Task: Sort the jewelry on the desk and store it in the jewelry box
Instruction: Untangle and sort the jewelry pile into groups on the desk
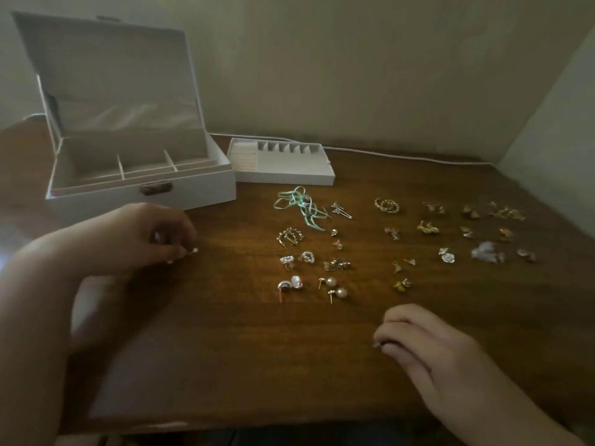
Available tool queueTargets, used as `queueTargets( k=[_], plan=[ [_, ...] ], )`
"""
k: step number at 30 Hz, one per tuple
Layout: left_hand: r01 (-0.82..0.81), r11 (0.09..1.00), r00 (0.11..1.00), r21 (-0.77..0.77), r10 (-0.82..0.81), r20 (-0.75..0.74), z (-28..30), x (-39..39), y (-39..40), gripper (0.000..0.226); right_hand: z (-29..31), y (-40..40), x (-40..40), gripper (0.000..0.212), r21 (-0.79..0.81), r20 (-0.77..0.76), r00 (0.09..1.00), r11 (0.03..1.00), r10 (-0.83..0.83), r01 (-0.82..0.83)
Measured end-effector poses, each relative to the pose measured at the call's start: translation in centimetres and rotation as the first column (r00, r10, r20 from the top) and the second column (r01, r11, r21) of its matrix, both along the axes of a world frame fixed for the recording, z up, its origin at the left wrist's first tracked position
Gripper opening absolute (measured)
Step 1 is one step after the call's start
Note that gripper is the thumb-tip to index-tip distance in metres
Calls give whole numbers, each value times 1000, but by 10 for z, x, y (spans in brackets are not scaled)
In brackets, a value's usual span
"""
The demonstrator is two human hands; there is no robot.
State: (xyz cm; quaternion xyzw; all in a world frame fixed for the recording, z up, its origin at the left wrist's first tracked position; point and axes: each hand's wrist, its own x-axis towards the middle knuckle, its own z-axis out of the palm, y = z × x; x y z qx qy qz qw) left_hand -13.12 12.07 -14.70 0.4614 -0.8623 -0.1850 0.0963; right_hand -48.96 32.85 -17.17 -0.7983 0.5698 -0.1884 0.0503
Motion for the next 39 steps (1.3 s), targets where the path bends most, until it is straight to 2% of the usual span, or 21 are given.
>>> queueTargets(
  k=[3,5,7,9,13,15,17,19,21,22,24,26,29,33,36,39],
  plan=[
    [-15,1000,999,25,16,-33,0,1,1,33,2,-1,-55,19,-13,9,981,981,-196,196],
    [-16,1000,999,21,17,-43,0,2,2,59,4,-13,-82,23,-22,-11,949,949,-315,315],
    [1,1000,1000,23,-1,-6,1,3,2,69,3,-27,-98,21,-25,-7,921,921,-389,388],
    [19,999,1000,25,-19,10,3,1,4,66,1,-40,-103,17,-50,-11,914,914,-405,404],
    [17,999,1000,38,-17,-19,8,-10,11,33,4,-51,-103,14,-35,-27,918,918,-396,395],
    [45,997,997,64,-41,-60,8,-18,15,37,6,-53,-101,12,-32,-83,906,910,-415,413],
    [99,990,988,104,-86,-127,8,-27,18,42,9,-56,-90,27,-184,-197,862,881,-467,435],
    [136,979,979,152,-110,-171,9,-30,20,46,22,-58,-59,31,-352,-197,860,853,-471,387],
    [154,972,975,178,-119,-189,9,-29,19,49,39,-64,-10,22,-419,-125,906,850,-403,320],
    [159,969,973,188,-121,-198,9,-27,19,49,46,-70,15,21,-397,-74,944,878,-321,268],
    [167,963,967,212,-118,-226,9,-22,18,49,52,-87,65,22,-241,28,996,966,-85,89],
    [134,973,966,186,-86,-245,10,-18,17,48,46,-105,109,27,-53,46,996,996,76,-73],
    [-6,999,979,37,13,-203,6,-13,11,45,31,-123,155,33,83,-90,988,989,127,-119],
    [-95,994,980,-58,83,-184,2,-10,5,42,24,-120,179,31,84,-141,976,984,167,-156],
    [-97,992,973,-76,79,-219,2,-12,5,43,24,-109,177,34,126,-53,960,955,276,-268],
    [-72,993,972,-97,48,-228,1,-18,7,43,23,-114,163,30,123,135,941,937,311,-328]
  ],
)
